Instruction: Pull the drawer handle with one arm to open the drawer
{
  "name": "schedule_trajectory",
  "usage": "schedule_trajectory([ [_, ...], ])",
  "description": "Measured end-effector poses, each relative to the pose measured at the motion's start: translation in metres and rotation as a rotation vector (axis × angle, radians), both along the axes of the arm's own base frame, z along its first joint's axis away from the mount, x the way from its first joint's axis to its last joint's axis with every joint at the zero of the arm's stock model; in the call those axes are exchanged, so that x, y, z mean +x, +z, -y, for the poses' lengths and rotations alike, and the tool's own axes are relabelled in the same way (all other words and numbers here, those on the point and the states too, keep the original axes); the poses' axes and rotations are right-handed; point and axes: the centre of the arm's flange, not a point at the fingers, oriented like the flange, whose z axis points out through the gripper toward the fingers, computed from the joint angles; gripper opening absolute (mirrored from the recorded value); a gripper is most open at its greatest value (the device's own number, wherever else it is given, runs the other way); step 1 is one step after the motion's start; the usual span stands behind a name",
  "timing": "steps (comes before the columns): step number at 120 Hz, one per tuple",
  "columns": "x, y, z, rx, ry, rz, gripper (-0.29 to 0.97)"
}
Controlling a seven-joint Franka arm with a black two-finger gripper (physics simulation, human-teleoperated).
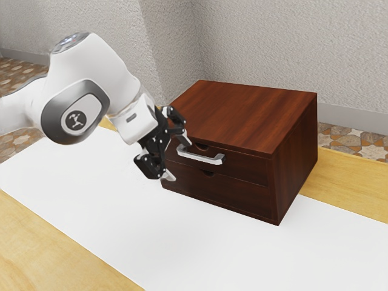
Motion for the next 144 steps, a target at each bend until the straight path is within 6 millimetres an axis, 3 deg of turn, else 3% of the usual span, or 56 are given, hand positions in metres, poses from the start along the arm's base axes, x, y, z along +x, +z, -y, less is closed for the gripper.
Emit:
schedule_trajectory([
  [42, 0.008, -0.013, -0.001, 0.022, -0.037, -0.002, 0.68],
  [70, 0.008, -0.015, 0.012, 0.028, -0.071, -0.003, 0.64],
  [89, 0.009, -0.019, 0.006, 0.026, -0.065, -0.009, 0.56],
  [102, 0.01, -0.021, 0.001, 0.026, -0.06, -0.01, 0.61],
  [144, 0.009, -0.03, 0.0, 0.019, -0.069, -0.027, 0.53],
])
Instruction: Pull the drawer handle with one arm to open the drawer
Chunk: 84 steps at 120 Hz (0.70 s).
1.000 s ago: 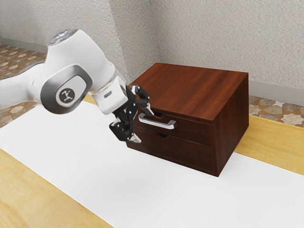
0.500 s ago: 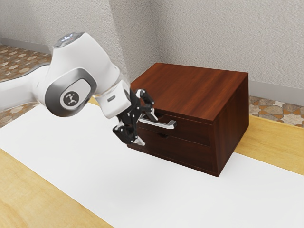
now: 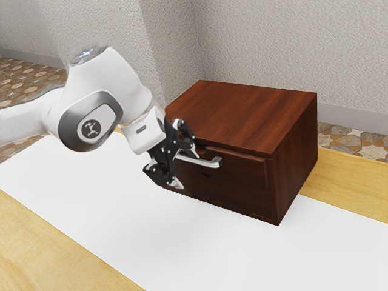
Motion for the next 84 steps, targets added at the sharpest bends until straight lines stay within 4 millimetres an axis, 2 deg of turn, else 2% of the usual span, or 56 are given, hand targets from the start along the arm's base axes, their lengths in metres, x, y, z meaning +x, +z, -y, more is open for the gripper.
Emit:
schedule_trajectory([
  [44, -0.002, -0.002, -0.007, -0.011, 0.003, -0.01, 0.43],
  [58, -0.012, 0.0, -0.015, -0.009, 0.013, -0.011, 0.38],
  [69, -0.016, -0.001, -0.017, -0.012, 0.015, -0.015, 0.39],
  [84, -0.02, -0.001, -0.007, -0.012, -0.003, -0.016, 0.36],
])
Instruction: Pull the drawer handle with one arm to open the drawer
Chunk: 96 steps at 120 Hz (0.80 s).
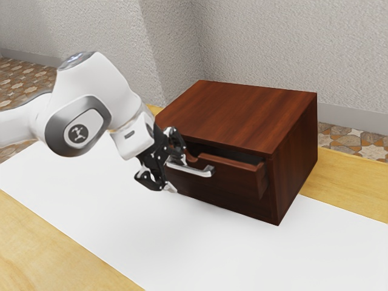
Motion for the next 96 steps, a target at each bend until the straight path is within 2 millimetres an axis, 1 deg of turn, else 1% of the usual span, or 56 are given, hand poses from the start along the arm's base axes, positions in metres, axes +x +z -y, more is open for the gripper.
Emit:
schedule_trajectory([
  [8, -0.002, 0.0, 0.006, 0.002, -0.01, -0.001, 0.37],
  [12, -0.006, 0.002, 0.007, 0.004, -0.011, 0.002, 0.36],
  [16, -0.009, 0.003, 0.005, 0.004, -0.009, 0.004, 0.34],
  [23, -0.014, 0.002, 0.004, 0.0, -0.008, 0.002, 0.36],
  [30, -0.02, 0.005, 0.004, 0.004, -0.007, 0.009, 0.37],
  [36, -0.024, 0.004, 0.004, 0.006, -0.007, 0.008, 0.38],
  [46, -0.032, 0.007, 0.004, 0.007, -0.005, 0.014, 0.35],
  [67, -0.041, 0.0, 0.002, -0.009, -0.006, 0.008, 0.41],
  [96, -0.053, 0.0, -0.004, -0.02, 0.004, 0.019, 0.38],
])
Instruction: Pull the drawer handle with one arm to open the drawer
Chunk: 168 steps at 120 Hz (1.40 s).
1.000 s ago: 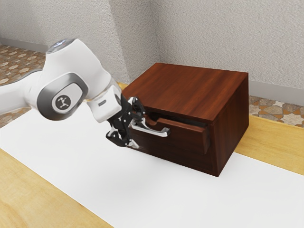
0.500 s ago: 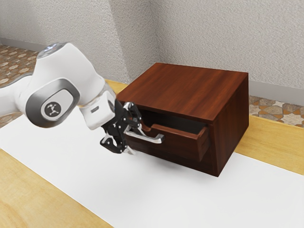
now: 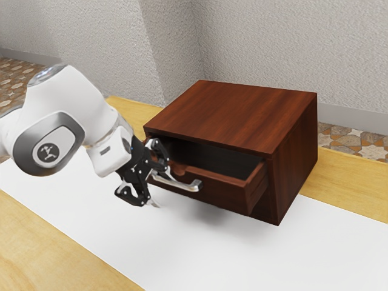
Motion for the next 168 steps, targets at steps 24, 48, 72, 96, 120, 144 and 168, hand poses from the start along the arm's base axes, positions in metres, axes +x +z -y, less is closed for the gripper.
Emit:
schedule_trajectory([
  [24, -0.014, 0.0, 0.006, 0.008, -0.006, 0.005, 0.4],
  [48, -0.03, 0.0, 0.006, 0.0, -0.004, 0.011, 0.38],
  [72, -0.047, 0.004, 0.01, 0.005, -0.002, 0.024, 0.36],
  [96, -0.064, 0.003, 0.009, 0.003, 0.006, 0.029, 0.37],
  [120, -0.08, 0.002, 0.012, 0.002, 0.006, 0.036, 0.37],
  [144, -0.098, 0.009, 0.013, 0.002, 0.013, 0.058, 0.32],
  [168, -0.111, 0.01, 0.013, 0.014, 0.026, 0.065, 0.33],
])
